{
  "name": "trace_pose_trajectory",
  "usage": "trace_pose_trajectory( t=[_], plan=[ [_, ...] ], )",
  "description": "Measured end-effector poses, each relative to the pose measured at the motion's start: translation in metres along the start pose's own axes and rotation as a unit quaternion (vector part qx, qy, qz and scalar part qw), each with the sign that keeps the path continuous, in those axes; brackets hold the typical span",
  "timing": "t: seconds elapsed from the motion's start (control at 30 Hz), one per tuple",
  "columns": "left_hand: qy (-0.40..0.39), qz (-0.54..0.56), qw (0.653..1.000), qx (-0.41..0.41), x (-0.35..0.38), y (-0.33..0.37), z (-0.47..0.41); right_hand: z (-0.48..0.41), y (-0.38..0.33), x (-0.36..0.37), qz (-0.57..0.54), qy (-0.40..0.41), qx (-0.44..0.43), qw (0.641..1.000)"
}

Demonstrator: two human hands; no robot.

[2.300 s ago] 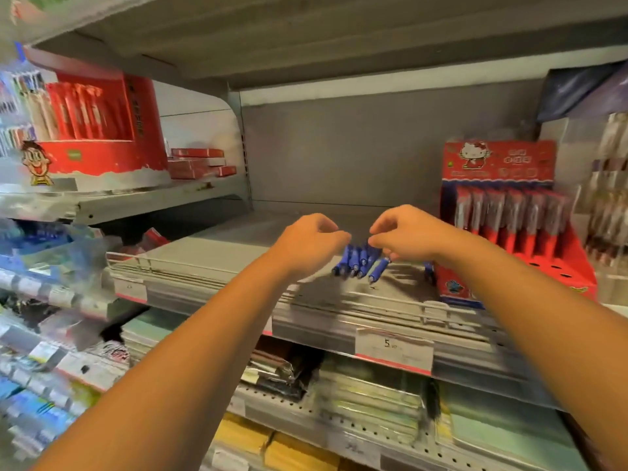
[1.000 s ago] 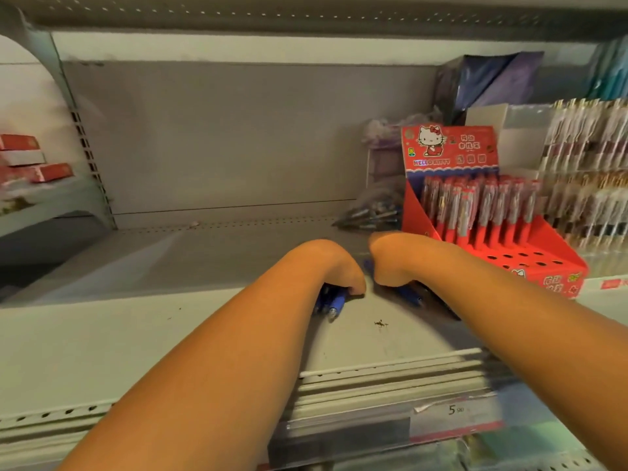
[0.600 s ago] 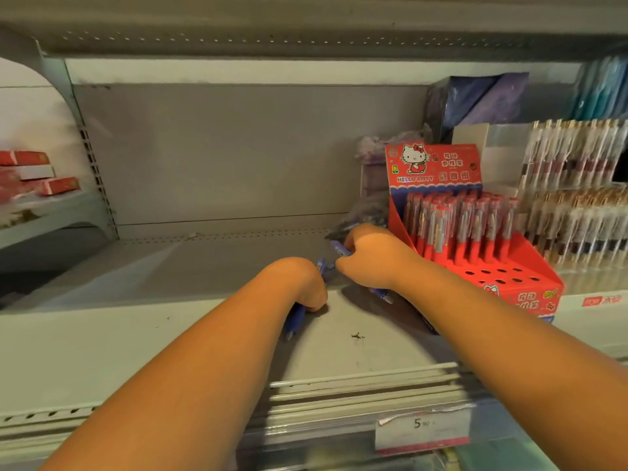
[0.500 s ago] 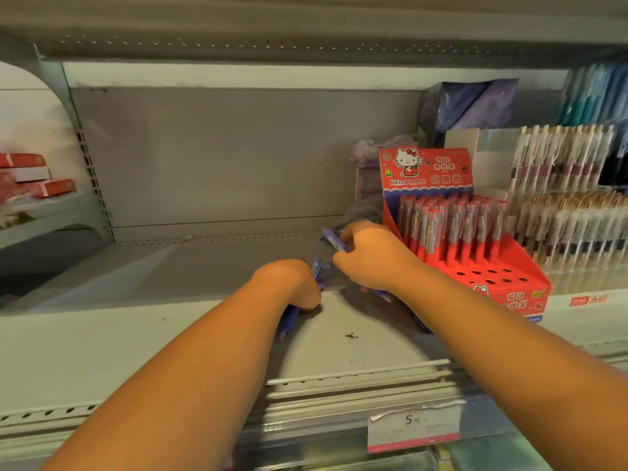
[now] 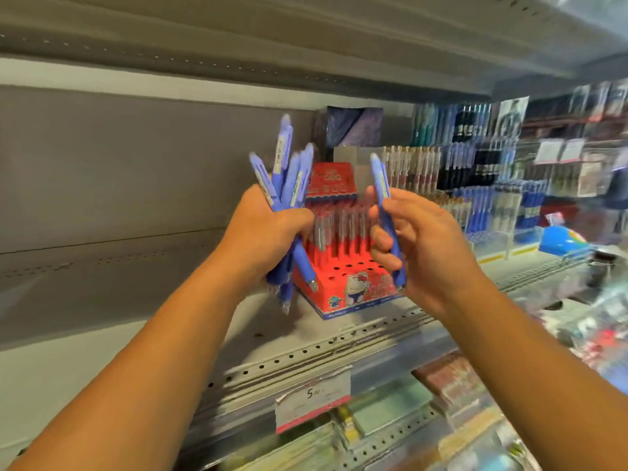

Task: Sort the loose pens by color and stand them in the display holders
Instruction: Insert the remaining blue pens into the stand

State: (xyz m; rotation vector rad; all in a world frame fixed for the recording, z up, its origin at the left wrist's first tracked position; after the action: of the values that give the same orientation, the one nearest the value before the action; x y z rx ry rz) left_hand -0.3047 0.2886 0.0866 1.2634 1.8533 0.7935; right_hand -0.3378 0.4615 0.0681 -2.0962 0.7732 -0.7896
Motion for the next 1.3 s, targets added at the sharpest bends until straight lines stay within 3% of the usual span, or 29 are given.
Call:
trace_pose_trajectory(
  t=[0.1,0.27,0.43,0.7,1.07,1.3],
  plan=[
    [-0.064,0.095,0.993,0.038,0.059,0.016,0.007,0.025,-0.026,-0.031,0.009,0.032,-0.018,0.999],
    [-0.114,0.144,0.981,0.060,0.149,0.027,0.009,0.065,-0.061,-0.091,0.029,0.086,-0.032,0.995],
    [-0.095,0.207,0.973,0.029,0.223,0.020,0.005,0.089,-0.090,-0.159,0.029,0.109,-0.034,0.993],
    [-0.055,0.245,0.968,0.017,0.318,0.016,-0.008,0.100,-0.111,-0.258,0.013,0.065,0.005,0.998],
    [-0.005,0.207,0.978,0.034,0.345,-0.006,-0.071,0.029,-0.097,-0.331,0.090,0.005,-0.003,0.996],
    [0.054,0.188,0.979,0.061,0.329,-0.025,-0.129,-0.056,-0.091,-0.345,0.188,-0.029,-0.117,0.975]
  ],
)
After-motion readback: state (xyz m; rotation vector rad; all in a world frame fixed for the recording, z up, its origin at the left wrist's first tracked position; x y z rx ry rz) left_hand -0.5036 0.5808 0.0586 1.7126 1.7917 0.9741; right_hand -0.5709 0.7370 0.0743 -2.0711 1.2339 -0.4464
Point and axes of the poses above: each hand's wrist, its own z-axis away from the middle knuckle, its own x-axis out of the palm, y = z × x, the point moved 5 cm from there along -z, towards the middle knuckle, and after that the axes turned 9 degrees about -y, right-handed, at the moved point
